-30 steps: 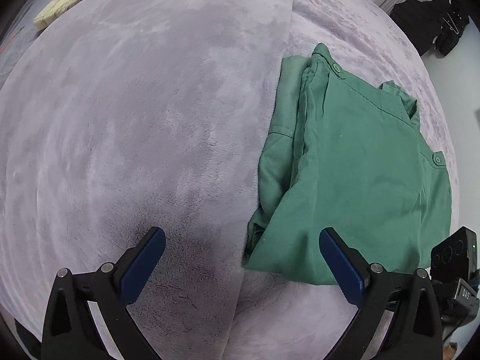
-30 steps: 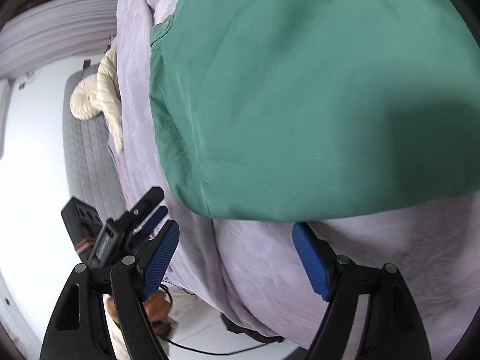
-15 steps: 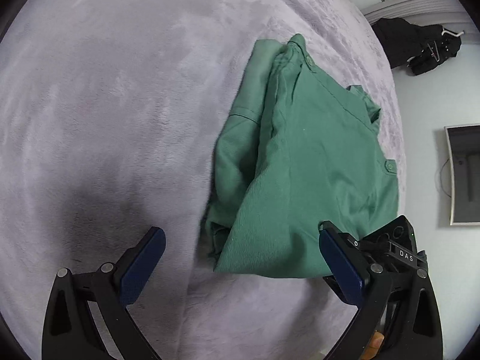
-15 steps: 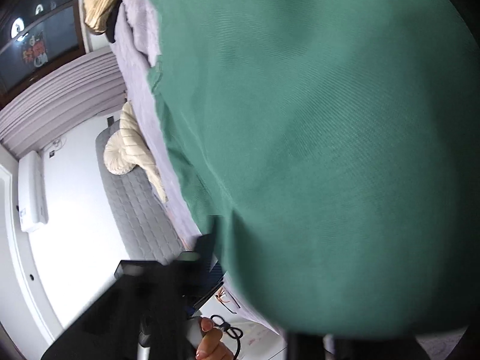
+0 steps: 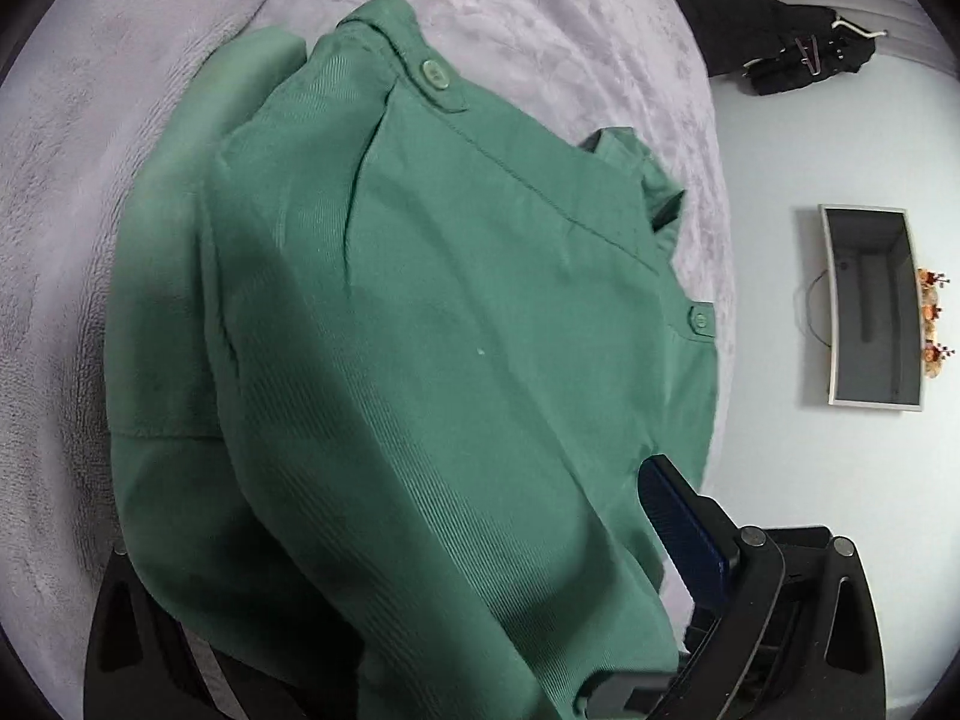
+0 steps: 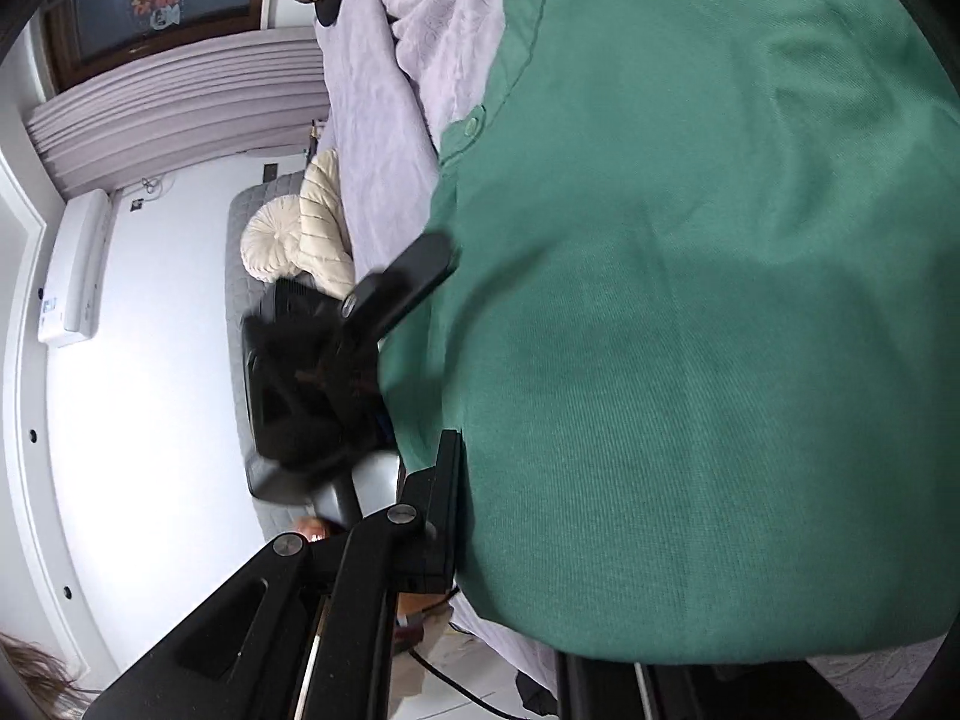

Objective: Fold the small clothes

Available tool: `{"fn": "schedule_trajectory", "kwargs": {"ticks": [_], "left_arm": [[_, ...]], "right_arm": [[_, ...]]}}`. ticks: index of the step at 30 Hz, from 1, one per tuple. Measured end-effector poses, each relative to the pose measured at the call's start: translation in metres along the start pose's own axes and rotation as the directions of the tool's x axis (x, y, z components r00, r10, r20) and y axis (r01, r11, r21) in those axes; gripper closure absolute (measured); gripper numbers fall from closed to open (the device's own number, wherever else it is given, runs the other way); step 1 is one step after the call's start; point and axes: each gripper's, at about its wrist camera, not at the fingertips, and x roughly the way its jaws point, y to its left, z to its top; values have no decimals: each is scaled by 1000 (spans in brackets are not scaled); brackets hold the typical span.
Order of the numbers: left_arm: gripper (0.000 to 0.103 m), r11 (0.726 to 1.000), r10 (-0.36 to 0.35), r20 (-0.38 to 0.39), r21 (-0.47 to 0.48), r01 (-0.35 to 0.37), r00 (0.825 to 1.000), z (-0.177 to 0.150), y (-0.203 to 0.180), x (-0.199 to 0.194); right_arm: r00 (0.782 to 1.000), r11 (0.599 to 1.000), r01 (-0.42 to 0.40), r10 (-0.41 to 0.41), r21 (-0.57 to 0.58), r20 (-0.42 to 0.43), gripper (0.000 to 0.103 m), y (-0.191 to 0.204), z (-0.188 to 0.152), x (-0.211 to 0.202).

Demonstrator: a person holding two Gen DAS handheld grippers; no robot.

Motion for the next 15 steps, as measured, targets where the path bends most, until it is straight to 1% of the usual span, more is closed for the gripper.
{"fn": "schedule_trajectory", "kwargs": {"ticks": [1, 2, 3, 4, 5, 6, 7, 8, 9, 10, 11, 12, 13, 14, 15], "left_arm": [[1, 999, 33, -3, -4, -33, 999, 0, 1, 6], [5, 998, 57, -1, -2, -57, 998, -2, 3, 9], [15, 996, 86, 1, 7, -86, 996, -4, 4, 10], [22, 993, 114, 4, 19, -114, 993, -5, 4, 12], [25, 991, 131, 5, 25, -131, 991, -6, 4, 12], [33, 989, 148, 5, 30, -148, 989, -6, 4, 12], [45, 987, 158, 5, 34, -158, 988, -6, 3, 11], [52, 985, 165, 9, 39, -166, 986, -7, 2, 11], [67, 985, 164, 13, 45, -164, 986, -7, 0, 9], [72, 985, 163, 23, 52, -164, 986, -7, -3, 7], [73, 982, 178, 36, 63, -180, 983, -7, -8, 5], [77, 976, 197, 51, 83, -201, 979, -9, -15, 4], [78, 969, 218, 71, 106, -225, 973, -11, -24, 2], [79, 960, 238, 93, 126, -249, 967, -14, -34, -1], [80, 955, 248, 108, 138, -262, 963, -15, -41, -3]], "right_arm": [[1000, 1000, 15, -15, -5, -17, 94, -2, -1, 0], [999, 999, 32, -33, -11, -38, 94, -2, 0, -1], [996, 999, 50, -51, -19, -66, 93, -5, -3, -1], [992, 997, 69, -71, -28, -102, 90, -6, -6, -2], [985, 995, 94, -100, -43, -143, 90, -5, -9, -5], [977, 991, 115, -125, -62, -173, 89, -3, -11, -9], [965, 985, 144, -161, -95, -208, 89, 1, -12, -17], [959, 980, 158, -182, -123, -219, 89, 4, -12, -26], [956, 973, 167, -200, -159, -216, 89, 10, -10, -38], [956, 963, 183, -221, -198, -194, 89, 17, -7, -53], [956, 951, 209, -248, -229, -157, 88, 21, -1, -68], [954, 933, 251, -284, -258, -100, 89, 26, 7, -82], [941, 906, 315, -336, -282, -28, 89, 30, 18, -95], [917, 872, 389, -397, -296, 37, 89, 31, 30, -103], [893, 843, 446, -443, -303, 82, 90, 27, 41, -108]]}}
